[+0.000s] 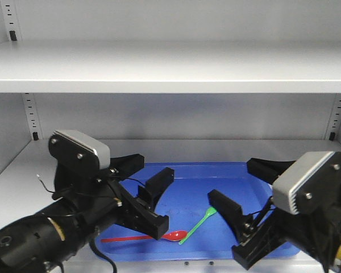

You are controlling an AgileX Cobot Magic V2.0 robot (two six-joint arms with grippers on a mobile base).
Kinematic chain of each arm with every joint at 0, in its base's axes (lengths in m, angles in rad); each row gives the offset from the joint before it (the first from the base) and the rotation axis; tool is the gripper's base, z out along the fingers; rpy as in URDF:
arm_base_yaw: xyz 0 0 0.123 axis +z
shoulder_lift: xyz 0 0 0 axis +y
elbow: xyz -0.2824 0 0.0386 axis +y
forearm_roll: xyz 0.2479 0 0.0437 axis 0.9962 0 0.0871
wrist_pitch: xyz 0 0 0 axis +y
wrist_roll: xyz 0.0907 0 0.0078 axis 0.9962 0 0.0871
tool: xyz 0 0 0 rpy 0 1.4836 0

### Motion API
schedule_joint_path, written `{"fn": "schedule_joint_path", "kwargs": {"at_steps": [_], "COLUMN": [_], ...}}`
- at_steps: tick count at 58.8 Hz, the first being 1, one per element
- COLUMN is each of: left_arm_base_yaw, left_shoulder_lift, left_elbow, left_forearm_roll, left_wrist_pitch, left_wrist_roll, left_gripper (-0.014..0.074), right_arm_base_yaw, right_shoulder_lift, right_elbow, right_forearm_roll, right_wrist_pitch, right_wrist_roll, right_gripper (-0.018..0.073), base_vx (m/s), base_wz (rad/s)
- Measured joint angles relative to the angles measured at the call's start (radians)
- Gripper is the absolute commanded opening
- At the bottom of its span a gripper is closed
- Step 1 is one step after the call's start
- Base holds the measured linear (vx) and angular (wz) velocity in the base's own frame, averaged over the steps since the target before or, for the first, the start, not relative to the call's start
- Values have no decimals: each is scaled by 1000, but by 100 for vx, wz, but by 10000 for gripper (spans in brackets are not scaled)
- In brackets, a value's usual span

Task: Sort red and green spoons into left cabinet

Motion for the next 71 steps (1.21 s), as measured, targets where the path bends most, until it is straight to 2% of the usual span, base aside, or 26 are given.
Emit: {"fn": "schedule_joint_path", "kwargs": {"at_steps": [6,13,15,17,25,37,50,54,62,71], "left_arm_base_yaw": [0,0,0,0,0,-20,-91,-108,-113,-113], "left_shoulder_lift": [-49,-115,-133,-150,-220,-290,-320,-320,-320,-308], "left_elbow": [0,0,0,0,0,0,43,68,111,121], "left_forearm_roll": [0,0,0,0,-17,-53,-54,-54,-54,-53], "left_wrist_pitch": [107,279,325,368,514,641,646,647,634,561], "left_wrist_roll": [0,0,0,0,0,0,0,-23,-54,-93], "left_gripper": [234,12,-9,-9,-2,-1,-1,-1,-1,-1], "right_arm_base_yaw": [0,0,0,0,0,0,0,0,0,0], "right_shoulder_lift": [-62,-157,-184,-211,-315,-441,-513,-527,-541,-541], "right_elbow": [0,0,0,0,0,0,0,0,0,0], "right_forearm_roll": [3,8,11,12,21,50,94,102,108,112], "right_wrist_pitch": [91,243,279,314,415,503,588,618,662,684], "right_wrist_roll": [58,159,181,195,221,242,239,232,216,213], "right_gripper": [327,86,15,-16,-11,-9,-9,-9,-9,-9], "base_vx": [0,0,0,0,0,0,0,0,0,0], "base_wz": [0,0,0,0,0,0,0,0,0,0]}}
